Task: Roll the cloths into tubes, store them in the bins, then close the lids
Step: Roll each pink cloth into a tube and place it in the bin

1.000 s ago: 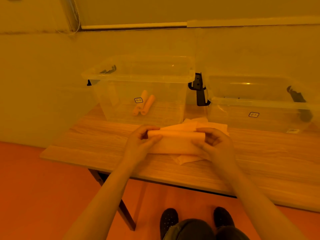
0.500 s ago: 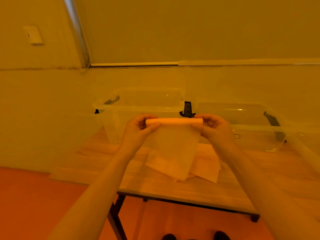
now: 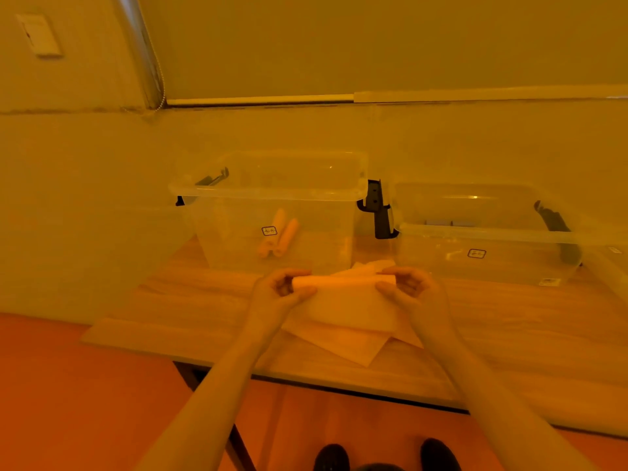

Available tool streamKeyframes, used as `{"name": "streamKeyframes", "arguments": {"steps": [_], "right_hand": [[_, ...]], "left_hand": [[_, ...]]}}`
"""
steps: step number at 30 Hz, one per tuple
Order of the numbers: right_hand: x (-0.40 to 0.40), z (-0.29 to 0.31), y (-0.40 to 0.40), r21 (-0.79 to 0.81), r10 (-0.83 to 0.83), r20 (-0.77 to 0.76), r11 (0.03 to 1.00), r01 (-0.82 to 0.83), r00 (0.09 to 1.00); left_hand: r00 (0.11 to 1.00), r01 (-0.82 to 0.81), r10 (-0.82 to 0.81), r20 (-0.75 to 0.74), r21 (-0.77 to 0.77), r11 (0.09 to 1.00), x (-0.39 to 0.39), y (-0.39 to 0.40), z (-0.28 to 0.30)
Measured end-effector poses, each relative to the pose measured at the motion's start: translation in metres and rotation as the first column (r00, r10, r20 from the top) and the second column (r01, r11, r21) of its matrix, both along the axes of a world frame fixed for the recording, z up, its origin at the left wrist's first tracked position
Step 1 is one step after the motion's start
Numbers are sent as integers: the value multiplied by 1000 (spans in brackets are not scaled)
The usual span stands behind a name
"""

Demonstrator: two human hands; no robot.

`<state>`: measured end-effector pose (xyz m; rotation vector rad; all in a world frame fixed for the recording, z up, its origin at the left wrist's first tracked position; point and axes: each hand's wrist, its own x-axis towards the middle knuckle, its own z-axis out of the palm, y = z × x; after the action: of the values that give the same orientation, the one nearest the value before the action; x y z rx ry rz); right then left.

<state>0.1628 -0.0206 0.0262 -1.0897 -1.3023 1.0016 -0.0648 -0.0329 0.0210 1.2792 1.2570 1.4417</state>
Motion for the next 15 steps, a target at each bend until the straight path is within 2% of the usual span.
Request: {"name": "streamKeyframes", "arguments": {"steps": [5,9,12,15], "right_hand": [[0,-25,3,-19,33,-61,999,-34,998],[2,-39,3,-43,50,-70,998,-54,996],[2,-42,3,-11,0,-59,1000,-1,998],[3,-43,2,21,-10,-51,1000,11,999]], "left_hand": [[992,-47,53,111,-54,997,3,-3,-19],[996,-30,30,81,-11,1000,2,-4,-28],[999,-22,23,29,-12,1000,1,-3,-32],[995,-35,35,96,-5,999,4,-4,-31]]}}
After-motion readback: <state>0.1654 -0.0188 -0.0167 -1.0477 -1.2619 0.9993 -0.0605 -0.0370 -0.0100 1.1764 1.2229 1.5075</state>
